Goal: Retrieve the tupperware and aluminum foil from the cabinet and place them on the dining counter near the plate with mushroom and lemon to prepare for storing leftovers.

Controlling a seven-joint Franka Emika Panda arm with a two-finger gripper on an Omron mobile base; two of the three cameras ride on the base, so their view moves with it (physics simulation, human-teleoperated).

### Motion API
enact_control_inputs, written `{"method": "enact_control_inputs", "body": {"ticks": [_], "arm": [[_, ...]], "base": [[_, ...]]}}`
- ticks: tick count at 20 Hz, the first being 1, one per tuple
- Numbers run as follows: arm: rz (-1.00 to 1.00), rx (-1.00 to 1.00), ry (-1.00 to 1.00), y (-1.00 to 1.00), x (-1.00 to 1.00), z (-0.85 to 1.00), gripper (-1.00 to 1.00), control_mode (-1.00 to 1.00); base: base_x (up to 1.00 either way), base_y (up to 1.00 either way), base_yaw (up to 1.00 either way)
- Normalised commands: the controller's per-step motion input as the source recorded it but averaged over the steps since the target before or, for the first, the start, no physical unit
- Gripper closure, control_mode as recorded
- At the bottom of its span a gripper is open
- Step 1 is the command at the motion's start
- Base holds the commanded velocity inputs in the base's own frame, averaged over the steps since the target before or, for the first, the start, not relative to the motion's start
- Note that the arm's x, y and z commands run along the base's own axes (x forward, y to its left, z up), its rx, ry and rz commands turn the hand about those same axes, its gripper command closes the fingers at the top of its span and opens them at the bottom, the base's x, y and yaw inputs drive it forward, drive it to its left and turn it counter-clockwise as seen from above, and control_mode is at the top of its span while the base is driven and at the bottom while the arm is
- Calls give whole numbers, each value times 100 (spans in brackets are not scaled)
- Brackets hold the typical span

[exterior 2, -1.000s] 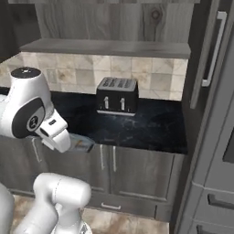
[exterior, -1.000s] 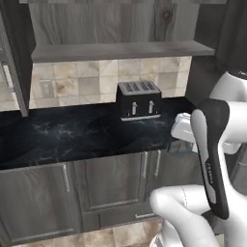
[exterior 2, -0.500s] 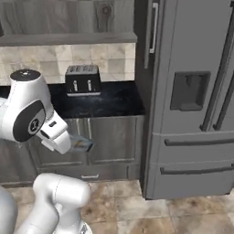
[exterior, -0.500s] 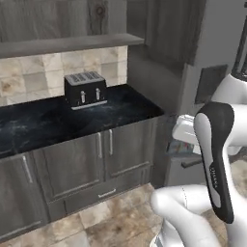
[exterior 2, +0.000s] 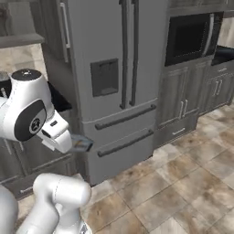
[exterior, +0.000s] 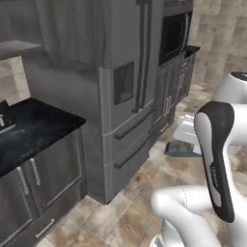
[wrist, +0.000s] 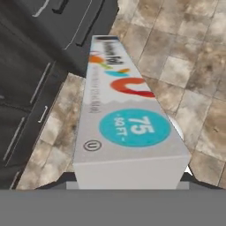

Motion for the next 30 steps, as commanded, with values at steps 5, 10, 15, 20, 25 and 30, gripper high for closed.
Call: {"method": "enact_control_inputs", "body": {"ticks": [5,10,15,20,25,30], "arm": [[0,0,0,0,0,0,100,100],[0,0,0,0,0,0,100,100],[0,0,0,0,0,0,100,100],[0,0,0,0,0,0,100,100],[0,0,0,0,0,0,100,100],[0,0,0,0,0,0,100,100]], "base": [[43,-40,-69],[67,-32,-63],[87,-12,-58],[100,0,-51],[100,8,-49],[100,35,-50]]}}
